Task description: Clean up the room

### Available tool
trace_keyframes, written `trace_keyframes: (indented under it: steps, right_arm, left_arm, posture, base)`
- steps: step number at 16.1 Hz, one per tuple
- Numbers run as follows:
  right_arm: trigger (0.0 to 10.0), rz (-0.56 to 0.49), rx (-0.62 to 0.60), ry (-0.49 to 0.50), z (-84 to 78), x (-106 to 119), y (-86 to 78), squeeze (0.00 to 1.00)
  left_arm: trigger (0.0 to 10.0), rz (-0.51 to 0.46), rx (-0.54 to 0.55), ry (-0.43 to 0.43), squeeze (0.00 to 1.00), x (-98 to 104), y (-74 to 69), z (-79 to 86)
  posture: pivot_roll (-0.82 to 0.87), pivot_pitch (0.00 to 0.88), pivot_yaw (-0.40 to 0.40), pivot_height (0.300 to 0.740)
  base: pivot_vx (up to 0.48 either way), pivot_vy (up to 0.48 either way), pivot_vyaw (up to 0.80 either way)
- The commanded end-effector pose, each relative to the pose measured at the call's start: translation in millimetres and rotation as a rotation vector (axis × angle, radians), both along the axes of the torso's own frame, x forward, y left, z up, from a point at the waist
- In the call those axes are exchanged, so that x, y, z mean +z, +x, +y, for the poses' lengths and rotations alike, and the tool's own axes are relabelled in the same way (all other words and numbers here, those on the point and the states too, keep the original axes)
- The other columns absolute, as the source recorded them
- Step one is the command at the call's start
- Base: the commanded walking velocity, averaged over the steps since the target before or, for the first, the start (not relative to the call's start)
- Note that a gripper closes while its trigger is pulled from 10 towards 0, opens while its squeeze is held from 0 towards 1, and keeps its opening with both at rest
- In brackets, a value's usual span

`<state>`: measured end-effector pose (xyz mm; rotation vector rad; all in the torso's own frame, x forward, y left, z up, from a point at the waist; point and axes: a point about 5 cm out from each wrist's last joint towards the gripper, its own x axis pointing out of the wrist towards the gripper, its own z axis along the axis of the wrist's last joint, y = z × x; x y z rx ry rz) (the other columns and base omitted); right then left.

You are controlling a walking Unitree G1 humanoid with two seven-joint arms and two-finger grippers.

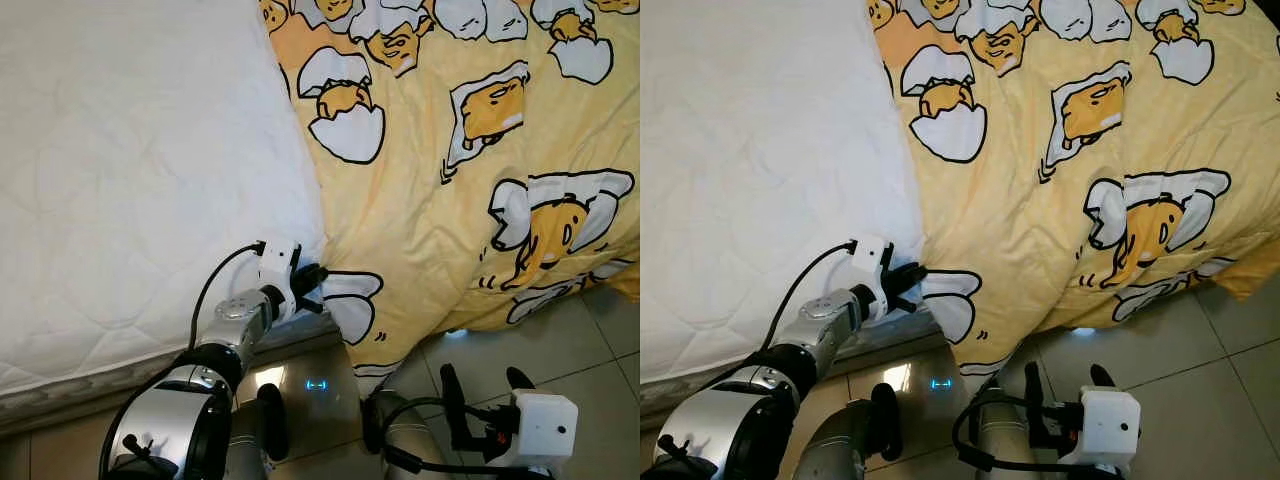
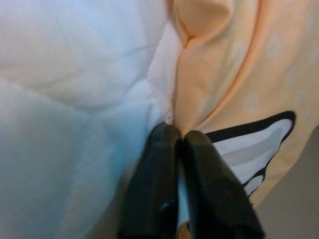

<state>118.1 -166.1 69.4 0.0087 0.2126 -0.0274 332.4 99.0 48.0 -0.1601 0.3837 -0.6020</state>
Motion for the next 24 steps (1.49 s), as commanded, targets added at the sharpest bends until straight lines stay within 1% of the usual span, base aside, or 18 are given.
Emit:
trace_keyframes:
  steps: [1, 3, 4, 6, 8, 10, 11, 12, 13, 15, 16, 17, 18, 20, 21, 22, 23, 24]
  right_arm:
    - [10.0, 0.033, -0.001, -0.001, -1.8, -5.2, -5.0, 0.05]
    - [10.0, 0.037, -0.003, -0.001, -2.3, -5.6, -6.8, 0.05]
    - [10.0, 0.040, -0.004, -0.001, -1.9, -6.4, -8.1, 0.04]
    - [10.0, 0.043, -0.009, 0.000, -1.8, -7.2, -8.7, 0.05]
    - [10.0, 0.048, -0.010, 0.003, -1.6, -8.6, -8.8, 0.05]
    - [10.0, 0.050, -0.007, 0.004, -1.0, -9.6, -7.9, 0.05]
    - [10.0, 0.049, -0.005, 0.005, -1.0, -9.8, -6.6, 0.05]
    - [10.0, 0.047, -0.004, 0.003, -1.5, -9.6, -5.9, 0.05]
    - [10.0, 0.046, -0.005, 0.002, -2.4, -9.4, -5.7, 0.05]
    - [10.0, 0.046, -0.006, 0.000, -3.5, -9.3, -6.6, 0.05]
    - [10.0, 0.046, -0.006, 0.000, -3.5, -9.3, -6.6, 0.05]
    - [10.0, 0.041, -0.008, 0.007, -2.8, -8.5, -6.9, 0.05]
    - [10.0, 0.047, 0.001, 0.010, -1.6, -9.3, -8.3, 0.05]
    - [10.0, 0.052, 0.012, 0.009, -0.5, -10.2, -9.5, 0.05]
    - [10.0, 0.055, 0.014, 0.008, -0.4, -10.6, -10.1, 0.05]
    - [10.0, 0.059, 0.014, 0.009, -0.6, -11.2, -10.7, 0.05]
    - [10.0, 0.060, 0.015, 0.009, -0.4, -11.5, -11.0, 0.05]
    - [10.0, 0.063, 0.017, 0.010, 0.2, -11.9, -11.6, 0.05]
  left_arm:
    - [0.0, -0.018, -0.005, -0.002, 0.00, -4.4, -4.9, 5.1]
    - [0.0, -0.033, 0.022, 0.017, 0.00, -3.8, -3.8, 13.2]
    - [0.0, -0.027, 0.009, 0.043, 0.00, -9.2, -8.6, 21.5]
    - [0.0, -0.010, 0.001, 0.121, 0.00, -20.4, -18.9, 44.8]
    - [0.0, 0.015, 0.035, 0.195, 0.00, -28.0, -29.6, 81.4]
    - [0.0, 0.012, 0.051, 0.257, 0.00, -28.2, -33.4, 99.5]
    - [0.0, 0.001, 0.070, 0.318, 0.00, -25.9, -34.1, 113.6]
    - [0.0, -0.002, 0.120, 0.360, 0.00, -21.4, -32.6, 128.7]
    - [0.0, -0.017, 0.156, 0.392, 0.00, -15.2, -29.1, 138.3]
    - [0.0, -0.087, 0.255, 0.485, 0.00, 8.4, -16.3, 162.5]
    - [0.0, -0.098, 0.279, 0.499, 0.00, 12.4, -14.3, 166.6]
    - [0.0, -0.124, 0.338, 0.531, 0.00, 23.2, -10.0, 178.0]
    - [0.0, -0.154, 0.398, 0.586, 0.00, 34.5, -6.8, 190.7]
    - [0.0, -0.181, 0.448, 0.616, 0.00, 43.4, -4.3, 198.9]
    - [0.0, -0.192, 0.485, 0.650, 0.00, 49.2, -3.5, 206.1]
    - [0.0, -0.181, 0.520, 0.699, 0.00, 51.4, -6.0, 215.8]
    - [0.0, -0.172, 0.527, 0.716, 0.00, 50.4, -8.1, 219.0]
    - [0.0, -0.142, 0.539, 0.737, 0.00, 45.7, -13.1, 224.1]
  posture:
    - [-0.18, 0.311, 0.011, 0.740]
    - [-0.18, 0.313, 0.014, 0.740]
    - [-0.18, 0.313, 0.017, 0.740]
    - [-0.17, 0.315, 0.020, 0.740]
    - [-0.16, 0.318, 0.021, 0.740]
    - [-0.15, 0.318, 0.020, 0.740]
    - [-0.15, 0.318, 0.017, 0.740]
    - [-0.15, 0.317, 0.017, 0.740]
    - [-0.15, 0.317, 0.015, 0.740]
    - [-0.16, 0.317, 0.015, 0.740]
    - [-0.16, 0.317, 0.015, 0.740]
    - [-0.16, 0.317, 0.015, 0.740]
    - [-0.16, 0.317, 0.018, 0.740]
    - [-0.16, 0.319, 0.019, 0.740]
    - [-0.16, 0.319, 0.020, 0.740]
    - [-0.16, 0.319, 0.020, 0.740]
    - [-0.16, 0.319, 0.021, 0.740]
    - [-0.16, 0.319, 0.021, 0.740]
  base:
    - [0.000, 0.000, 0.00]
    - [0.000, 0.000, 0.00]
    - [0.000, 0.000, 0.00]
    - [0.000, 0.000, 0.00]
    - [0.000, 0.000, 0.00]
    - [0.000, 0.000, 0.00]
    - [0.000, 0.000, 0.00]
    - [0.000, 0.000, 0.00]
    - [0.000, 0.000, 0.00]
    - [0.000, 0.000, 0.00]
    - [0.000, 0.000, 0.00]
    - [0.000, 0.000, 0.00]
    - [0.000, 0.000, 0.00]
    - [0.000, 0.000, 0.00]
    - [0.000, 0.000, 0.00]
    - [0.000, 0.000, 0.00]
    - [0.000, 0.000, 0.00]
    - [0.000, 0.000, 0.00]
